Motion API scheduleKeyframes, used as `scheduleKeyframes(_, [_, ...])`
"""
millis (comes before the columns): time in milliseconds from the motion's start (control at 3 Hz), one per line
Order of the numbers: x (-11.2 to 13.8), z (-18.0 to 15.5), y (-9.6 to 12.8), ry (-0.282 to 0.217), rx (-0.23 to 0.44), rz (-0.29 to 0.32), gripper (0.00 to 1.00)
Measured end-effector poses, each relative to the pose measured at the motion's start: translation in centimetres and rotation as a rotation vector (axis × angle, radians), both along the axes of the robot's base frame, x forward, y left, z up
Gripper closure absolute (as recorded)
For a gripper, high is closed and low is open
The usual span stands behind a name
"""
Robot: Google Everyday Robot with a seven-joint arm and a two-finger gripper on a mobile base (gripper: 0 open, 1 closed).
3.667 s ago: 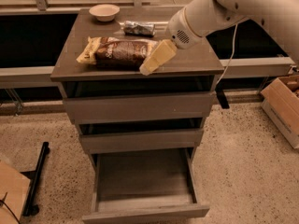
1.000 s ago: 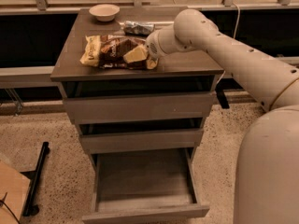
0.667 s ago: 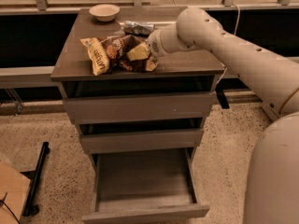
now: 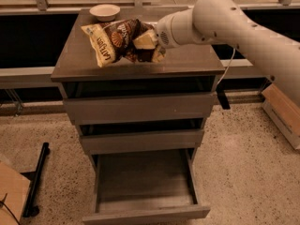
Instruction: Place brown chip bag into bottom drawer
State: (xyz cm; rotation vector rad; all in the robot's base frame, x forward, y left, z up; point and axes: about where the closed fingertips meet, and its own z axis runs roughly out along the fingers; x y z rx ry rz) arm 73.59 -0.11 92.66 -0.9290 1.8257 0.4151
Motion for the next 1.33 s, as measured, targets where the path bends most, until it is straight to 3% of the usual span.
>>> scheduleKeyframes(333, [-3.2,2.0,-0.7,0.0,-0.035,-0.002,1.0])
scheduleKeyframes(667, [-7.4,2.3,-1.2,0.047,-0.047,-0.01,1.0])
scheduleKeyframes(1000, [-12.2,-0.1,-0.9,0.157,-0.045,0.001,1.0])
scheduleKeyframes(1333, [-16.9,-7.2,0.2,0.345,-0.04,0.01,1.0])
